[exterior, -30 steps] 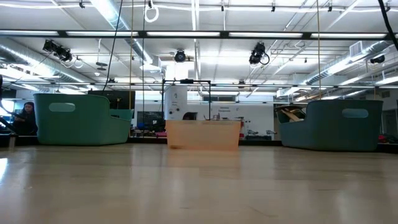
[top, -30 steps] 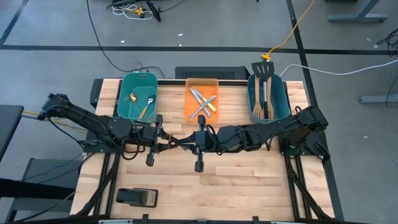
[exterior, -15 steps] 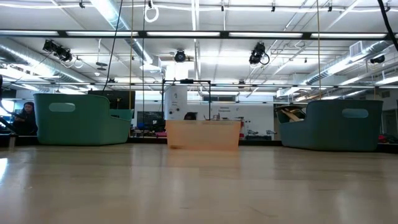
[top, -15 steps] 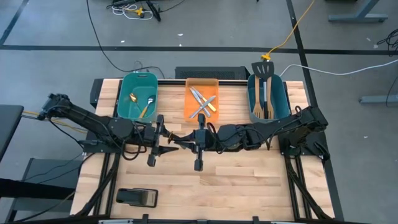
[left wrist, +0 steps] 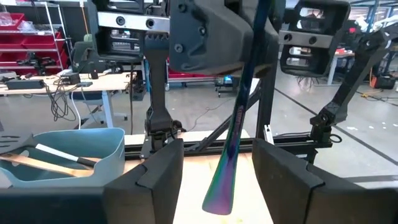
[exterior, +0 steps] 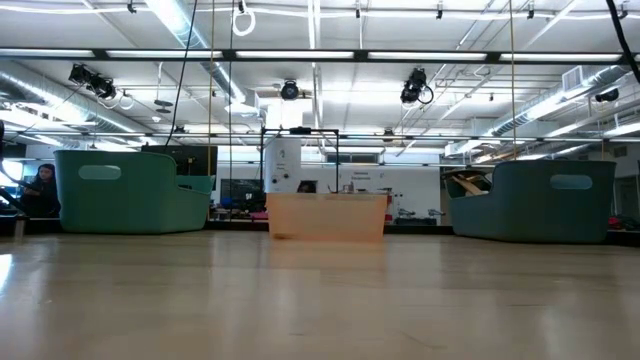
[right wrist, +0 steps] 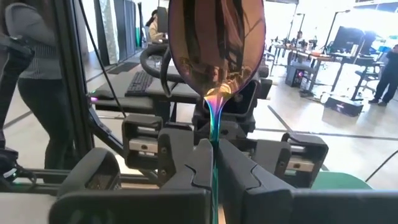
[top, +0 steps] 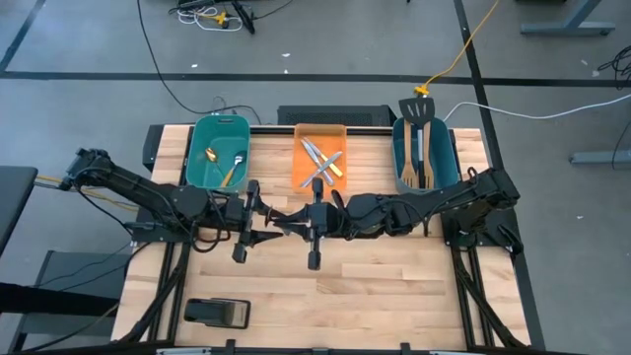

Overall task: Pick & Place Kitchen Items
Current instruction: Put the blue spoon into the green bin

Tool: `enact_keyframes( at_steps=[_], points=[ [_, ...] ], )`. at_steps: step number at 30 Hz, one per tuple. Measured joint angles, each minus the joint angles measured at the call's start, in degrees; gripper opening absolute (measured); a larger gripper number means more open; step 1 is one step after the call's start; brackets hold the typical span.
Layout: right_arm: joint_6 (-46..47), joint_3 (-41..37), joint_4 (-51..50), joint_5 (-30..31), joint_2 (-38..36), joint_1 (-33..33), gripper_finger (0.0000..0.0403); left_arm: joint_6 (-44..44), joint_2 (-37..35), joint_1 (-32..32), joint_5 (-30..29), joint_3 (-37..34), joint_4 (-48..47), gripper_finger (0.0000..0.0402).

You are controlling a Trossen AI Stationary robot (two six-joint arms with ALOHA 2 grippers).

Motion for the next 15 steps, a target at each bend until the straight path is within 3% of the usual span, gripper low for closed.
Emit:
enact_keyframes(
  at_steps=[15],
  points=[
    [-0.46, 0.0, 1.87, -0.1, 0.03, -1.47, 0.0011, 2.57, 0.06, 0.28, 0.01, 0.0, 1.98, 0.0184]
  ],
)
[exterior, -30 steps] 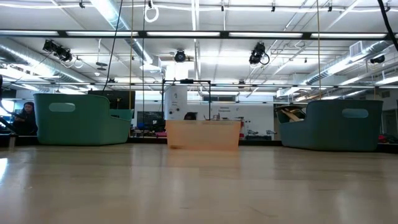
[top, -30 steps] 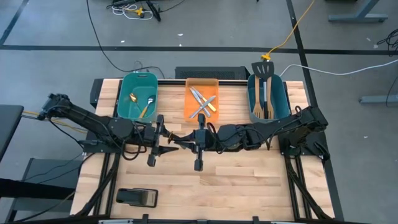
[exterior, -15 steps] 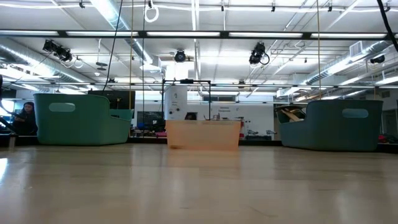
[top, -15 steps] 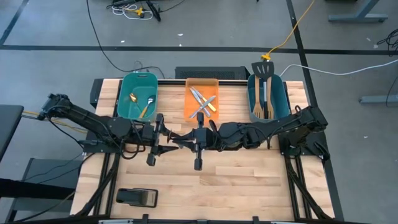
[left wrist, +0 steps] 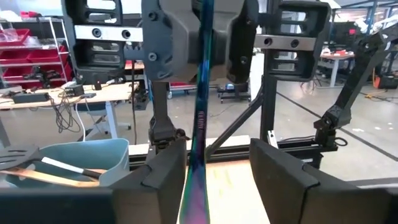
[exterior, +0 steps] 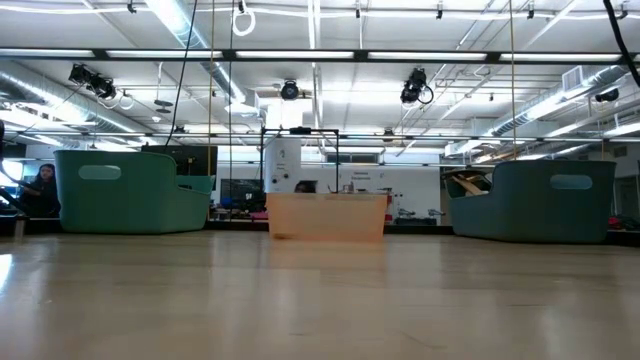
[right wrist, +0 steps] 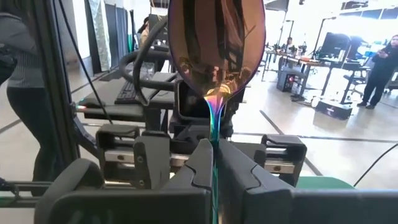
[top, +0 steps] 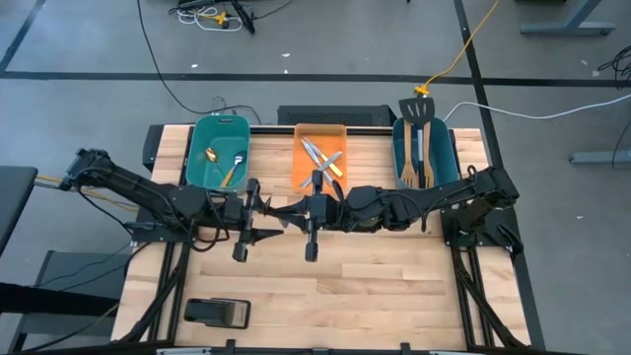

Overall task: Pick & Place Kitchen Items
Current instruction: Put the blue spoon into the green bin

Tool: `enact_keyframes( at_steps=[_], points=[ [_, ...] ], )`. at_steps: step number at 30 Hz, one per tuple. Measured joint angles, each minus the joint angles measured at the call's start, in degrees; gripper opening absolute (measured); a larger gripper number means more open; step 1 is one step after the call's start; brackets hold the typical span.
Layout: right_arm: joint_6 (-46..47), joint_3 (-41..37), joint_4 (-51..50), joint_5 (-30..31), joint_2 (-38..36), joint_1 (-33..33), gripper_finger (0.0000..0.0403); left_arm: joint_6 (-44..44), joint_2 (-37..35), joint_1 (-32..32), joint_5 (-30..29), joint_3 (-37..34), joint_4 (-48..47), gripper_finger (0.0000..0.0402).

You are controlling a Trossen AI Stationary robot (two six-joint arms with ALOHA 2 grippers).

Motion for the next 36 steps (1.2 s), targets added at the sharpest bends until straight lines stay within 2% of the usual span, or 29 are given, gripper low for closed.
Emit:
enact_keyframes(
  at_steps=[4, 10, 20, 23, 25, 32, 36],
  points=[
    [0.0, 0.0, 0.18, -0.01, 0.0, -0.04, 0.0011, 0.23, 0.51, 0.5, -0.05, 0.0, 0.47, 0.0142],
    [0.02, -0.02, -0.15, -0.87, 0.02, -0.06, 0.0011, 0.33, 1.47, 0.77, -0.12, -0.02, 0.67, 0.0038],
    [0.31, -0.02, -1.76, -0.85, 0.07, -0.08, 0.0011, 0.33, 2.55, 0.9, -1.73, 0.02, 0.71, 0.0035],
    [0.64, -0.02, -2.21, -0.68, 0.07, -0.08, 0.0002, 0.5, 2.55, 0.92, -1.85, 0.02, 0.41, 0.0008],
    [0.68, -0.02, -2.19, -0.62, 0.07, -0.08, 0.0001, 0.49, 2.24, 0.9, -2.47, 0.02, 0.11, 0.0007],
    [1.08, -0.02, -3.19, 2.84, 0.07, -0.05, 0.0023, 0.06, 1.49, 0.74, -4.78, 0.02, -1.91, 0.0007],
    [1.14, -0.02, -3.56, 3.96, 0.07, -0.04, 0.0022, -0.21, 0.86, 0.7, -5.73, 0.0, -2.98, 0.0007]
  ],
)
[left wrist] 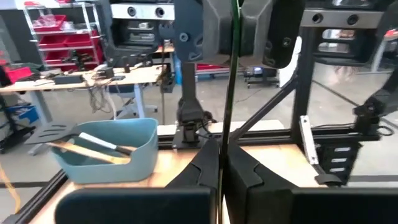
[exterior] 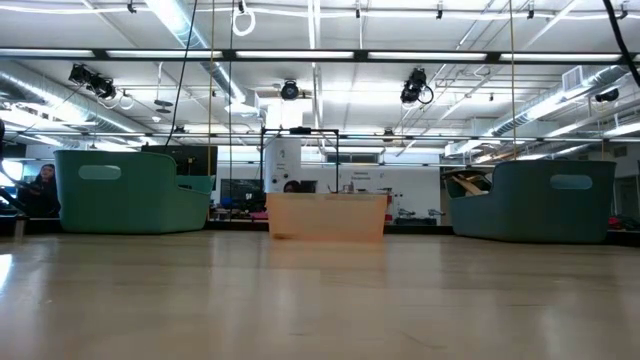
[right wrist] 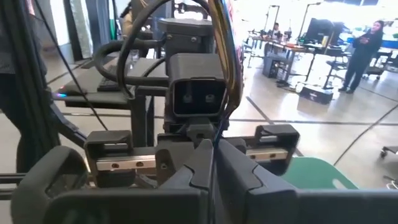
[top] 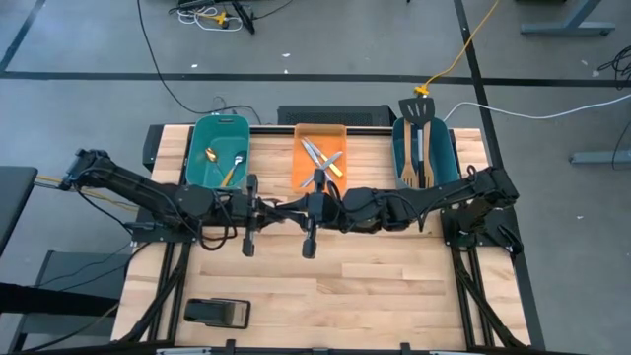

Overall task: Pick & Place Kitchen Items
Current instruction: Put the blue spoon into the green bin

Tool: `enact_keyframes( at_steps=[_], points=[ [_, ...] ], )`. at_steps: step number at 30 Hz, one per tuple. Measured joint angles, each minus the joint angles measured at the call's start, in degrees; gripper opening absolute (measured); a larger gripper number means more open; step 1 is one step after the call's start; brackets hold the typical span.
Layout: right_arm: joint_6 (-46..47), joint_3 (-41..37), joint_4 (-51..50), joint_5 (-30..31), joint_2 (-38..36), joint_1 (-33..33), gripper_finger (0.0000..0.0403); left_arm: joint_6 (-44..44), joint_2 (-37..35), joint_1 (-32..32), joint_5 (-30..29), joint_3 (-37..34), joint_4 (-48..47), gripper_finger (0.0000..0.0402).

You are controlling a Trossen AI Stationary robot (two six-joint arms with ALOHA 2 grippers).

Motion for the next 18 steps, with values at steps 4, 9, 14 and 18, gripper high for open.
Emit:
enact_keyframes(
  at_steps=[4, 9, 14, 18],
  points=[
    [0.02, 0.03, -0.36, 0.29, -0.02, -0.04, 0.002, 0.09, -1.61, -0.13, -1.16, -0.07, -2.14, 0.0007],
    [-0.24, 0.09, -0.88, 0.39, -0.11, -0.08, 0.0027, -0.17, -3.21, -0.15, -1.74, -0.07, -2.84, 0.0007],
    [-0.24, 0.09, -0.87, 0.12, -0.11, -0.07, 0.0025, -0.27, -4.11, -0.13, -2.12, 0.04, -2.94, 0.0007],
    [-0.24, 0.09, -1.79, 0.12, -0.11, -0.07, 0.0022, -0.23, -4.96, -0.13, -2.46, 0.02, -3.55, 0.0007]
  ],
)
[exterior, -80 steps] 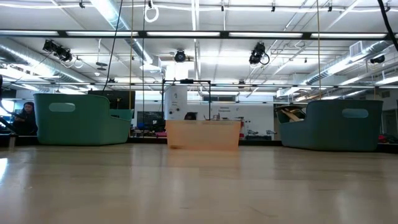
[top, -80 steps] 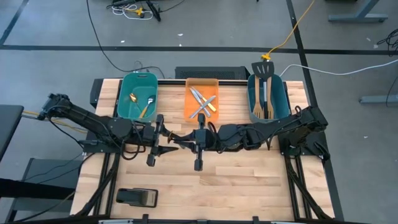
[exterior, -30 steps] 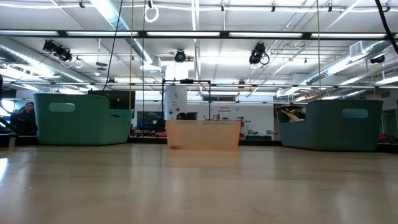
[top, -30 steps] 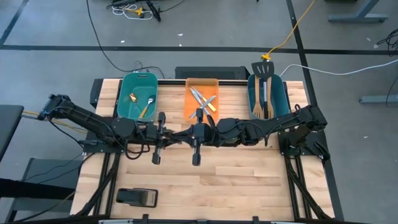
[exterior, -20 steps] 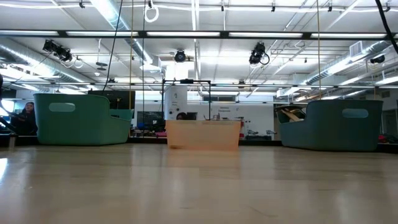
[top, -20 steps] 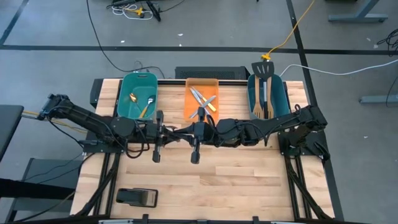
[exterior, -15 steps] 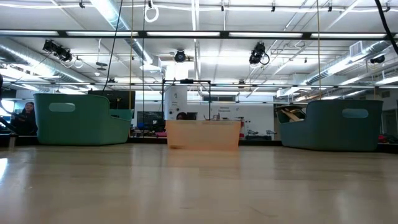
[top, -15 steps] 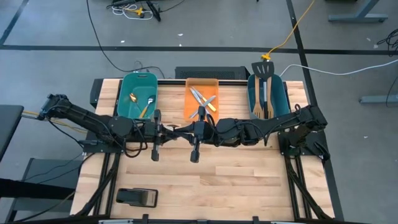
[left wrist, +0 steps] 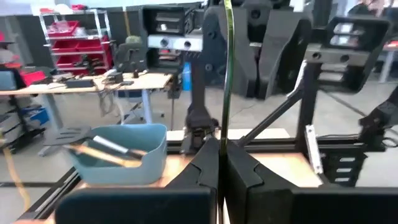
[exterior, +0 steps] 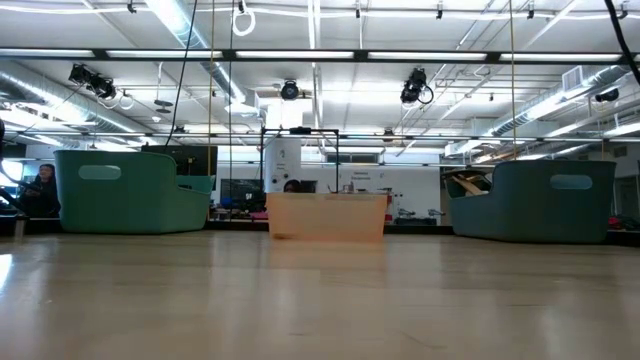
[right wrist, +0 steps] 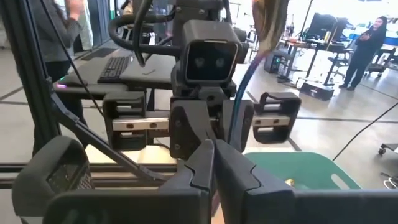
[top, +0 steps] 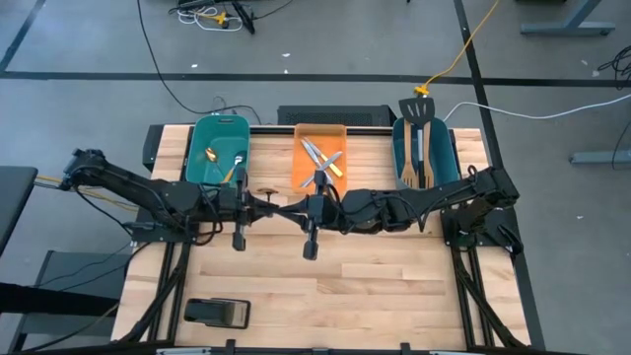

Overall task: Pick & Place Kitchen Items
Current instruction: Put the blue spoon into the green bin

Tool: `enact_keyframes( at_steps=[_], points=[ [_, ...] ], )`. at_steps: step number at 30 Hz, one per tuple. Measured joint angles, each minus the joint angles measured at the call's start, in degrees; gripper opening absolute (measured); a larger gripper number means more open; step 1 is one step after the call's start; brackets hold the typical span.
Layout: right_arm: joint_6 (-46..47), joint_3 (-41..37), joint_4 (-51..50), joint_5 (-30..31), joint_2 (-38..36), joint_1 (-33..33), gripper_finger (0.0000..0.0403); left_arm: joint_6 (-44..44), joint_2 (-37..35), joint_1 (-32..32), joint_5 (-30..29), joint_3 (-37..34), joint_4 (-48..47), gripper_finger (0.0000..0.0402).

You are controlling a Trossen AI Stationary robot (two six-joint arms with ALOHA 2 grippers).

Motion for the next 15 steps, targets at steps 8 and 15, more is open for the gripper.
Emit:
enact_keyframes(
  at_steps=[8, 15],
  points=[
    [1.74, 0.0, -3.58, -0.02, 0.0, 0.09, 0.0021, -0.4, -4.1, 0.02, -7.12, 0.0, -6.73, 0.0007],
    [5.37, -0.01, -8.89, -0.09, 0.0, 0.17, 0.0021, -3.18, -10.42, 0.21, -15.2, 0.0, -16.55, 0.0007]
  ],
)
